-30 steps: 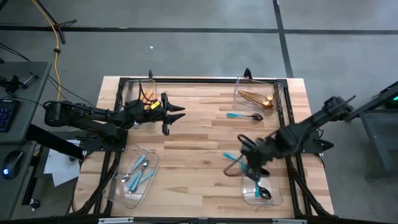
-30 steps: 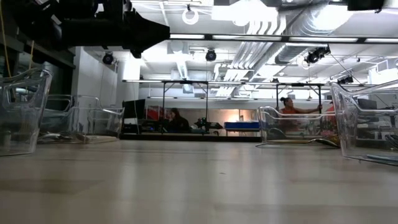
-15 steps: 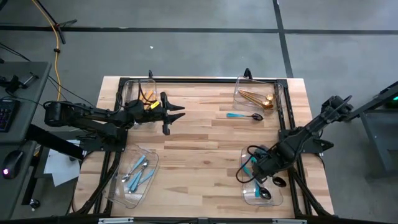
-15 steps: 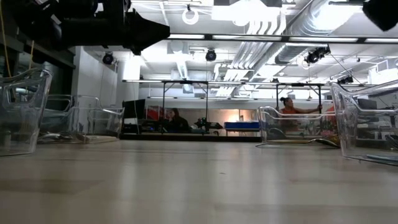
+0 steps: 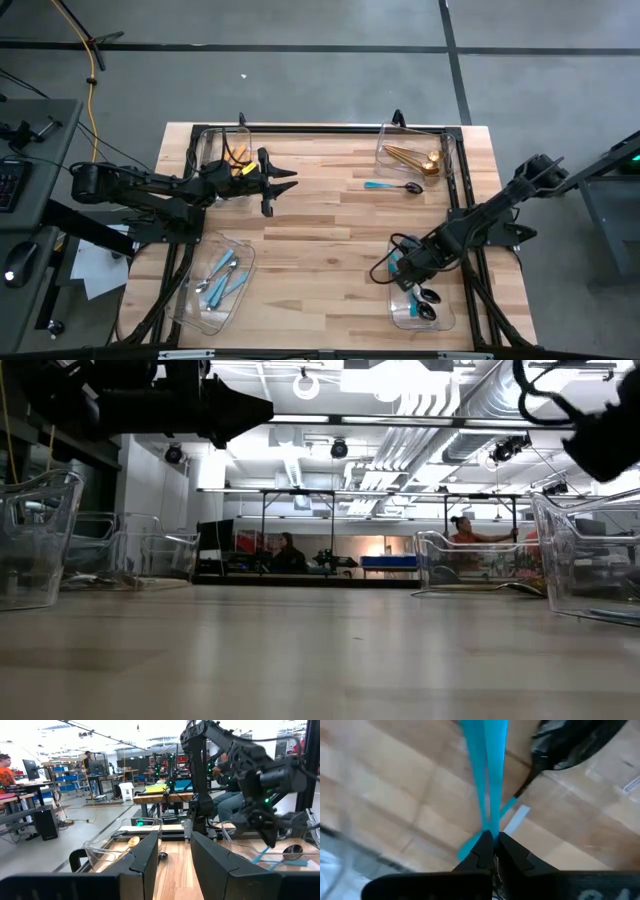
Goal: Sort silverware by color (type)
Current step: Put the blue spoon into the bottom right transparent bin
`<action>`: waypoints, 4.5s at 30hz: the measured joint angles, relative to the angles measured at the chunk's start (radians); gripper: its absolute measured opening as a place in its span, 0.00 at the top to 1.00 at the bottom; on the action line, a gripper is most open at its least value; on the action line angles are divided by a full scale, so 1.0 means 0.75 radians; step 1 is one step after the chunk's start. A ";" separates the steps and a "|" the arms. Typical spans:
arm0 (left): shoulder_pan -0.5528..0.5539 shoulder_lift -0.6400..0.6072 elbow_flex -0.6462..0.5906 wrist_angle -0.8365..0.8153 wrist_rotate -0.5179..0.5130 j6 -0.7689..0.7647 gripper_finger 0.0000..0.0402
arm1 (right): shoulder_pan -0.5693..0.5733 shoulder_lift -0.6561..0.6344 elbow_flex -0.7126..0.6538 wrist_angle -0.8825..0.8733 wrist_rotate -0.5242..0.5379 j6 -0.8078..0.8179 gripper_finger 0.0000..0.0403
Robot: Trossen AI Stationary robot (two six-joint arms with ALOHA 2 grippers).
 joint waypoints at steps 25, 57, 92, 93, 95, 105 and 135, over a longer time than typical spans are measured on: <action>0.000 0.000 0.000 -0.001 0.001 -0.001 0.74 | 0.000 0.001 -0.187 0.179 -0.015 -0.046 0.87; 0.000 0.000 0.000 -0.001 0.001 -0.003 0.74 | -0.250 -0.075 0.502 -0.944 1.264 -0.567 0.63; -0.001 0.000 0.000 -0.013 0.001 -0.178 0.74 | -1.198 -0.134 -0.278 1.160 0.774 -1.679 0.63; -0.001 0.000 0.000 -0.013 0.001 -0.195 0.74 | -1.198 -0.134 -0.278 1.140 0.774 -1.664 0.63; 0.000 0.000 0.000 -0.013 0.001 -0.225 0.74 | -1.198 -0.134 -0.278 1.092 0.773 -1.635 0.63; -0.001 0.000 0.000 -0.014 0.002 -0.246 0.74 | -1.192 -0.134 -0.247 0.790 0.718 -1.560 0.88; 0.000 0.001 0.019 -0.014 0.002 -0.154 0.74 | -1.196 0.333 -0.054 0.412 0.790 -1.187 1.00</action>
